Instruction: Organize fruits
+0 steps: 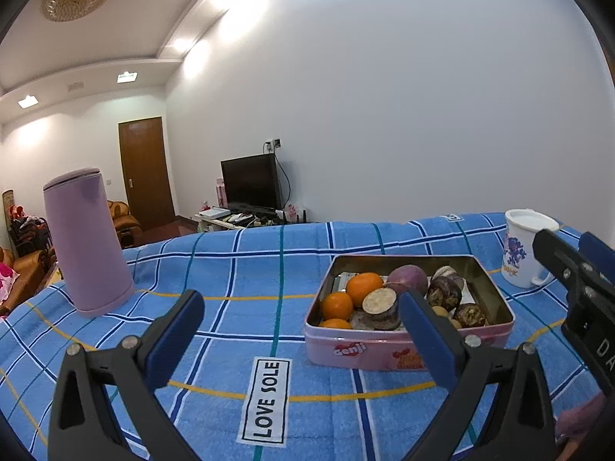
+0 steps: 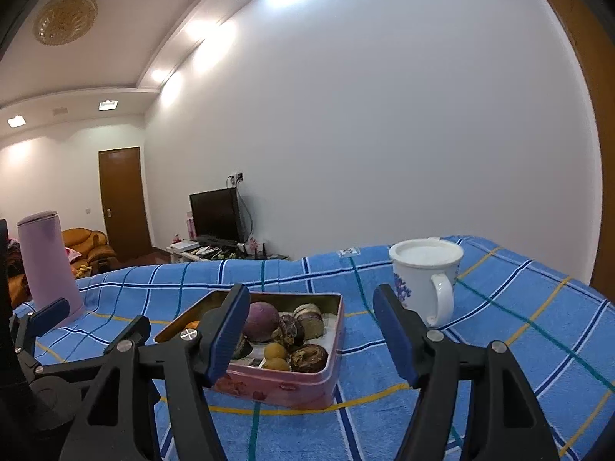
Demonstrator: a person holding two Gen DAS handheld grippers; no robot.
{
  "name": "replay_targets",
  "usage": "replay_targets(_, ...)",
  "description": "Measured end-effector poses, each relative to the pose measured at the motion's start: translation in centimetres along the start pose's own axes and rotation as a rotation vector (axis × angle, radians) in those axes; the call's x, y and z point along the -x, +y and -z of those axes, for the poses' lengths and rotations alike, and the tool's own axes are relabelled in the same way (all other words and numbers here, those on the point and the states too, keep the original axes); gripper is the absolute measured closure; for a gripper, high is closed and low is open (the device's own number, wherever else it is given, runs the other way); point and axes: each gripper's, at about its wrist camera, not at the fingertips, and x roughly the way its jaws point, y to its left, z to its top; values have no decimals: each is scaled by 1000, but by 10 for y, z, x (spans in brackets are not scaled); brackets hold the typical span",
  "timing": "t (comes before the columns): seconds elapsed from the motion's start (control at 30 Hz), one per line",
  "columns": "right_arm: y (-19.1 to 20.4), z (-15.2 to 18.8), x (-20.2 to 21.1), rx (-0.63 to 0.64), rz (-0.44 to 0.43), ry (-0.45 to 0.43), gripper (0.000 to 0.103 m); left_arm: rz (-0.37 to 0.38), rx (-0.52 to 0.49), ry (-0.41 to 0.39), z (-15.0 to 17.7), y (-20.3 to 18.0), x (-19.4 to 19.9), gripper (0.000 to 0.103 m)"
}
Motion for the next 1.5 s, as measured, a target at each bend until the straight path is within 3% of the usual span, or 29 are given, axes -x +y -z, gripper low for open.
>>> replay_targets(1.5,-4,0,-3,-7,2,32,34,-14,-1,7,-1,2,-1,0)
